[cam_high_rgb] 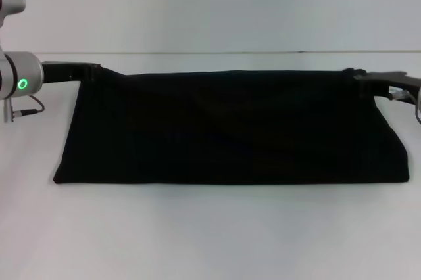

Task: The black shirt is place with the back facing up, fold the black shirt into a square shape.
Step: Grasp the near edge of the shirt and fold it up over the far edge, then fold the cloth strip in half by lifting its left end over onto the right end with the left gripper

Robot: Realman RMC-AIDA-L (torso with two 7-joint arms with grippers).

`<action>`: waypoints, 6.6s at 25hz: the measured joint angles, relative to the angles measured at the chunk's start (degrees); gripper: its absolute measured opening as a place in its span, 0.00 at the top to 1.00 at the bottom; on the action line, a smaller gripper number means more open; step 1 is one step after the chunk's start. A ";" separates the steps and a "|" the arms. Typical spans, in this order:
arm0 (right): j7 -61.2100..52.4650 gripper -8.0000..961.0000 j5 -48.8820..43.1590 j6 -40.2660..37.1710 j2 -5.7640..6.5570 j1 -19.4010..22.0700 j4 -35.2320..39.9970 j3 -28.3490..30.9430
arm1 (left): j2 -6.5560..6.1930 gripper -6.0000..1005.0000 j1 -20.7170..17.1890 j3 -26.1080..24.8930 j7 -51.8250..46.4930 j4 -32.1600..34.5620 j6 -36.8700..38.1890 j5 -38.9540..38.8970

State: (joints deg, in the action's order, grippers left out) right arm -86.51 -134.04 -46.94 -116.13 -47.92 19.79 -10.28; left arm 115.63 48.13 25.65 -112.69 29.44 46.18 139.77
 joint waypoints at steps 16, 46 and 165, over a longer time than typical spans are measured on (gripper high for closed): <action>-0.29 0.97 2.39 3.88 1.83 -3.79 0.89 -1.85 | 0.04 0.99 1.45 0.14 0.04 3.85 -3.66 -0.78; 0.30 0.97 3.75 13.94 1.19 -5.01 -2.04 -5.19 | 2.11 1.00 1.97 6.70 0.37 1.31 -16.18 -0.94; -28.76 0.51 -2.01 -21.75 5.03 11.87 9.91 -19.26 | 1.80 0.99 -14.45 8.89 -15.36 15.64 16.92 2.61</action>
State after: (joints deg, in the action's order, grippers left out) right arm -115.27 -136.04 -68.68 -111.10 -36.06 29.70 -29.55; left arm 117.42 33.68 34.54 -128.05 45.08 63.10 142.38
